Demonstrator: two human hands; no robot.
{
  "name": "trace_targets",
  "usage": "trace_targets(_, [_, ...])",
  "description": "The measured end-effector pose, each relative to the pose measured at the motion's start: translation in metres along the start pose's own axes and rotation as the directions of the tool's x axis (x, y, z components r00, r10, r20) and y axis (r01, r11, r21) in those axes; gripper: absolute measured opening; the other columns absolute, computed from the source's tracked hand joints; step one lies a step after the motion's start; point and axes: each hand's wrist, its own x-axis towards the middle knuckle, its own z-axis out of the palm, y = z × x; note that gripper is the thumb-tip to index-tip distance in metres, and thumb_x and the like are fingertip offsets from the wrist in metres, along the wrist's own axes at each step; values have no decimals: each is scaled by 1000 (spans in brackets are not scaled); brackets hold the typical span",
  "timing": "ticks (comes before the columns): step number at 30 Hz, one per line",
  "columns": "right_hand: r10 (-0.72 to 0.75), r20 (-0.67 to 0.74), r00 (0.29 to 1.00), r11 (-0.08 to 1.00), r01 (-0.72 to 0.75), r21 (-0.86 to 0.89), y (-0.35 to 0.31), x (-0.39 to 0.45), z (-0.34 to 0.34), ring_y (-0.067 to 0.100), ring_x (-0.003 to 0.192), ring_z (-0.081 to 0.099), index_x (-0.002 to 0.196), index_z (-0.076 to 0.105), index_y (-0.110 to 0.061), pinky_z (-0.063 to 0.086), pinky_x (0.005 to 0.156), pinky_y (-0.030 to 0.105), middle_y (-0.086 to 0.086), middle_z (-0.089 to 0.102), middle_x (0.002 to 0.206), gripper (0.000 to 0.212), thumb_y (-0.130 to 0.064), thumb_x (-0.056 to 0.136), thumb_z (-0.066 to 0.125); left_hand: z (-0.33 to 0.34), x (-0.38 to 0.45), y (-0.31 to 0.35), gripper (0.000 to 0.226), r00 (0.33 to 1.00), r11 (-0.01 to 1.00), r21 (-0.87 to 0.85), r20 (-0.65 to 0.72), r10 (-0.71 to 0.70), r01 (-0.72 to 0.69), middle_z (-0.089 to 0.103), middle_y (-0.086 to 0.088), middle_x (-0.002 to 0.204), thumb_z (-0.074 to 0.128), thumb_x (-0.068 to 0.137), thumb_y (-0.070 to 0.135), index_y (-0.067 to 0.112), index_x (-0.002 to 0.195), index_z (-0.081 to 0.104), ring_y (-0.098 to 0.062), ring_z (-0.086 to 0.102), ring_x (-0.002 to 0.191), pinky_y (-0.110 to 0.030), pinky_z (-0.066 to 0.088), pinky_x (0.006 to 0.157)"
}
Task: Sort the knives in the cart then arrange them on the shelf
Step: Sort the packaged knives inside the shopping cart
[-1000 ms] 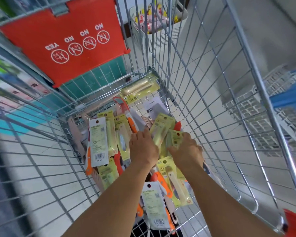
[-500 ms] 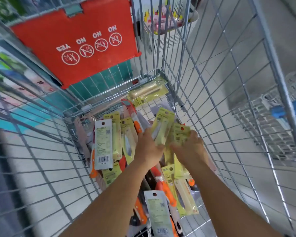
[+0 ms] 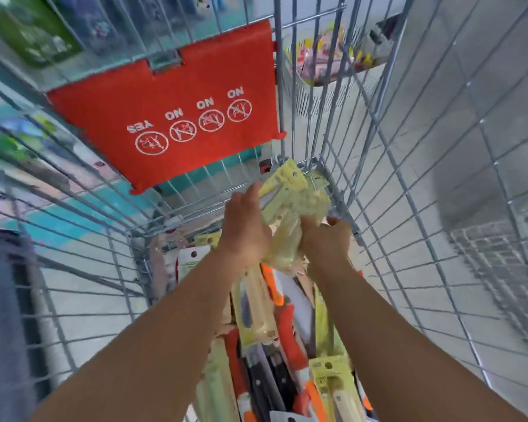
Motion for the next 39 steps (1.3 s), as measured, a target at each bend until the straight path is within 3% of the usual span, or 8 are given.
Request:
trace_targets(2, [7, -37, 999, 999, -6, 40, -9, 8, 10, 24, 55, 55, 93, 50, -11, 43, 42, 21, 13, 65, 78, 21, -21, 81, 64, -4, 10, -2, 79, 999, 999, 7, -7, 51, -51, 48, -18, 119, 65, 76, 2, 18, 145, 31, -33, 44, 113, -34, 33, 92])
trace_targets(8, [87, -87, 992, 962, -61, 266, -26, 30, 35, 22, 65, 55, 103, 57, -4, 44, 57, 28, 9, 60, 83, 21, -18, 89, 60, 2, 32, -3, 72, 991, 991, 35, -15, 131, -130, 49, -17, 113, 62, 74, -2, 17, 139, 38, -34, 47, 108, -37, 38, 90])
trace_targets(14, [140, 34, 990, 977, -144, 159, -19, 38, 30, 17, 57, 49, 89, 57, -7, 43, 48, 25, 0, 49, 66, 10, -16, 91, 54, 7, 34, 2, 82, 986, 977, 143, -32, 162, -156, 41, -12, 115, 51, 72, -13, 20, 145, 29, -29, 39, 110, -33, 33, 92])
trace_targets(19, [119, 52, 991, 972, -127, 196, -15, 38, 34, 16, 65, 55, 116, 55, -8, 44, 56, 23, 6, 60, 87, 28, -6, 88, 57, 20, 39, 2, 91, 973, 923, 307, 61, 223, -231, 28, -7, 143, 53, 80, -2, 27, 152, 6, -28, 29, 128, -39, 26, 107])
trace_targets(25, [-220, 145, 965, 947, 247, -207, -2, 22, 25, 20, 103, 56, 125, 56, -17, 43, 73, 25, -1, 60, 117, 37, -14, 88, 51, 19, 21, -5, 80, 973, 932, 277, 55, 225, -232, 11, -3, 158, 52, 93, 19, 30, 152, -1, -25, 11, 144, -45, 14, 116])
trace_targets(30, [-311, 267, 912, 850, 393, -350, 20, -7, 9, 17, 133, 38, 145, 35, -17, 31, 111, 38, 1, 40, 145, 59, -21, 90, 58, 13, -39, -24, 71, 992, 994, 109, -116, 39, -26, 11, -2, 159, 49, 96, 28, 29, 152, 6, -24, 9, 146, -39, 9, 117])
trace_targets(34, [-382, 397, 835, 722, 538, -436, 56, -45, 4, 22, 128, 38, 140, 40, -17, 31, 108, 37, 5, 42, 136, 58, -21, 87, 63, 18, -97, -51, 73, 960, 947, 154, -63, -274, 280, 0, -5, 160, 43, 96, 39, 20, 153, 2, -23, 0, 147, -38, 5, 118])
trace_targets(39, [-368, 526, 767, 476, 641, -602, 103, -84, 11, 33, 98, 44, 126, 46, -18, 39, 82, 43, 16, 52, 111, 48, -26, 79, 52, 29, -139, -67, 67, 870, 860, 140, -24, -493, 491, 4, -16, 157, 43, 95, 39, 18, 150, 11, -31, 6, 145, -43, 18, 114])
